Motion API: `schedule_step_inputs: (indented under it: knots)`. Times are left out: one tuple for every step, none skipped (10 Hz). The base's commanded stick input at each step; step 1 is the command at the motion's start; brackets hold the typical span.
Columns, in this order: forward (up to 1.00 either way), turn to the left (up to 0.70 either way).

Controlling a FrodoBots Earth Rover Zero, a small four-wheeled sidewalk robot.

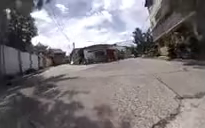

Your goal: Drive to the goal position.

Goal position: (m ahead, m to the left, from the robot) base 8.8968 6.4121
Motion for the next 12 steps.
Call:
schedule_step_inputs:
  knots:
    - [0.70,0.00]
    - [0.70,0.00]
    - [0.70,0.00]
    - [0.70,0.00]
    - [0.70,0.00]
    - [0.70,0.00]
    - [0.70,0.00]
    - [0.70,0.00]
    - [0.70,0.00]
    - [0.70,0.00]
    - [0.70,0.00]
    - [0.70,0.00]
